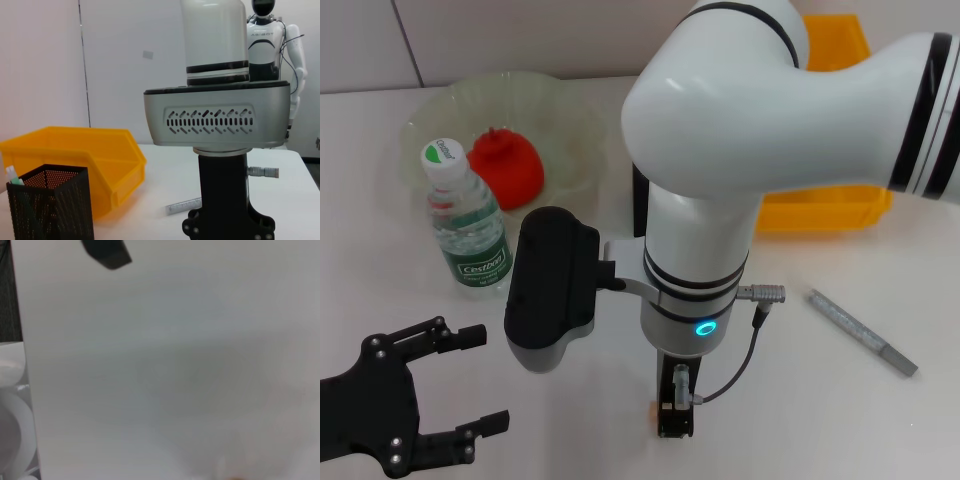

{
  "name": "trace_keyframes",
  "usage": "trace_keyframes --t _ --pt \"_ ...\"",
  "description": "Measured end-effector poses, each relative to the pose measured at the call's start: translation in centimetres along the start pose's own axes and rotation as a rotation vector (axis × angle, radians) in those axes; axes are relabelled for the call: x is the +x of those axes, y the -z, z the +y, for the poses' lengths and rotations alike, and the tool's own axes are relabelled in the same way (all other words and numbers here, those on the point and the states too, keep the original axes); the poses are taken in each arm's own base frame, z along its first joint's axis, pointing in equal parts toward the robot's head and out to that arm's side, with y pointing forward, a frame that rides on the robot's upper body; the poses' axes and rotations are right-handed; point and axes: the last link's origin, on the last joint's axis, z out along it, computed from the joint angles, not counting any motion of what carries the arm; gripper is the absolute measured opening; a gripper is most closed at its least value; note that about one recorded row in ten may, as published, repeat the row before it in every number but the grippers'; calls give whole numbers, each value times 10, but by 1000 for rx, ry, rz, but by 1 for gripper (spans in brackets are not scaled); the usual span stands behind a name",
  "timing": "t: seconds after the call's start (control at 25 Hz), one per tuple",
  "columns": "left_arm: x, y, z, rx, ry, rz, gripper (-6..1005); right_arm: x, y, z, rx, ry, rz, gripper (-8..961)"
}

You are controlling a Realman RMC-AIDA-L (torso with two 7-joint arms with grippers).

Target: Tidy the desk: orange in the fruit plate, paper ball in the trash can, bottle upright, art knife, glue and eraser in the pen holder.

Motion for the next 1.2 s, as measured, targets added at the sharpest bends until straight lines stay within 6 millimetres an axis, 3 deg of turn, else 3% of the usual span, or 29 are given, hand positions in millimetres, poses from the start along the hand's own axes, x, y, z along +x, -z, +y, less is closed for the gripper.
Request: trace_keyframes --t 0.04,0.24,0.76,1.2 --pt "0 0 0 0 0 0 811 0 0 0 0 0 -1 377" --pt "0 1 0 3 1 0 811 -1 0 0 2 -4 -6 141" --pt "0 3 -1 13 0 2 811 4 3 -5 10 -54 -25 119" --pt "1 1 -2 10 -5 4 811 15 31 -25 102 -133 -125 139"
